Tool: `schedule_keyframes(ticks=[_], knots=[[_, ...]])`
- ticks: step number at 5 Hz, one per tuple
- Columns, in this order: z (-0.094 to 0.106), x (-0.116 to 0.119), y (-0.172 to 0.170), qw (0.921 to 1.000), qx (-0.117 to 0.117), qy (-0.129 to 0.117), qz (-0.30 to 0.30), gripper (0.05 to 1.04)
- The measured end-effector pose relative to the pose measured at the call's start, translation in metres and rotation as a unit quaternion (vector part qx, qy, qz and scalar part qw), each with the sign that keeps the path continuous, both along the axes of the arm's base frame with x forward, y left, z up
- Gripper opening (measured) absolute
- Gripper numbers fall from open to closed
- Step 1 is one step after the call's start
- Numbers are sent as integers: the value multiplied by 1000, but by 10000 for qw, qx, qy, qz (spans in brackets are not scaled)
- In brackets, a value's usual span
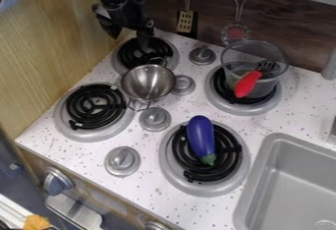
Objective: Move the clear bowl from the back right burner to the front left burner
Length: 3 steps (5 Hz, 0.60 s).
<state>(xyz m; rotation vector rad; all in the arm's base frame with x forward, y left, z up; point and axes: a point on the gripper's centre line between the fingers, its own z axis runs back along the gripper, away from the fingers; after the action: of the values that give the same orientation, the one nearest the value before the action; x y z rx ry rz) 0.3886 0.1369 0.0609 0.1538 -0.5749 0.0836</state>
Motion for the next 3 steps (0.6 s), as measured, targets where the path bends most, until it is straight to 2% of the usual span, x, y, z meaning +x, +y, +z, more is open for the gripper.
schedule_keyframes(ticks=[1, 2, 3], knots=[[-12, -3, -1, 9999, -83, 142, 24, 1000], [-16, 0, -23, 9990, -341, 252, -105, 1000], [-8, 10, -43, 9984, -418, 294, -230, 1000]])
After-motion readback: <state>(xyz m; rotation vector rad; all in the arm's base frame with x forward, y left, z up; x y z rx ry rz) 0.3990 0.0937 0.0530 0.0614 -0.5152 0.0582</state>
